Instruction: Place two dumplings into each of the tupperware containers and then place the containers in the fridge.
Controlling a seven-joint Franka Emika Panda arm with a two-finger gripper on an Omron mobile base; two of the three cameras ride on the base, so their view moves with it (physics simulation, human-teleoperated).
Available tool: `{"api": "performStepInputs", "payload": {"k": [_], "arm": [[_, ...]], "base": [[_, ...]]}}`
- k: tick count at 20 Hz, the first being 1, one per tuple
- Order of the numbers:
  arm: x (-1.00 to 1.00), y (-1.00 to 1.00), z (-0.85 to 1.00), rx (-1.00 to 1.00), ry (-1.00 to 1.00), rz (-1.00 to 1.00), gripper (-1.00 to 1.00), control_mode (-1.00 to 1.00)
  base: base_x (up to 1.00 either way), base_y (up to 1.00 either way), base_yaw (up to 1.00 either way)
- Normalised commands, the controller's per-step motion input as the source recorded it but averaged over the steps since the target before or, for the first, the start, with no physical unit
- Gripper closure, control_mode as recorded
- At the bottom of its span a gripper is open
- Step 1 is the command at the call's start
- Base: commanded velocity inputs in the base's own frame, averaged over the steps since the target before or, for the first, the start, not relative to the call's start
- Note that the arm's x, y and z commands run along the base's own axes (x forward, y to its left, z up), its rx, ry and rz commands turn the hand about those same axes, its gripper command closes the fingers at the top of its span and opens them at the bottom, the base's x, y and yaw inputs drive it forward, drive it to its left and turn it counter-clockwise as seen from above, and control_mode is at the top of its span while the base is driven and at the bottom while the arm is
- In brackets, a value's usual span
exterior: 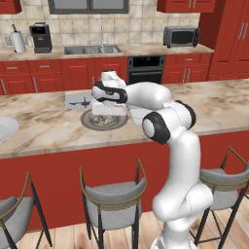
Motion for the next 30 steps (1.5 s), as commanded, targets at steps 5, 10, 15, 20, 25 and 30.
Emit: {"api": "performStepInputs", "payload": {"k": [5, 10, 15, 20, 25, 30], "arm": [[0.00, -0.13, 0.12, 0.00, -0.01, 0.00, 1.00, -1.00], [-0.21, -0.74, 0.49, 0.00, 0.00, 0.09, 1.00, -1.00], [-0.29, -0.95, 0.32, 0.00, 0.00, 0.21, 1.00, -1.00], [-0.22, -0.84, 0.16, 0.06, 0.00, 0.14, 1.00, -1.00], [0.18, -0.67, -0.03, 0.12, 0.00, 0.15, 1.00, -1.00], [0.63, -0.18, -0.11, 0.08, 0.00, 0.15, 1.00, -1.00]], "base": [[0.00, 0.00, 0.00], [0.00, 0.00, 0.00], [0.00, 0.00, 0.00], [0.00, 0.00, 0.00], [0.00, 0.00, 0.00], [0.00, 0.00, 0.00]]}}
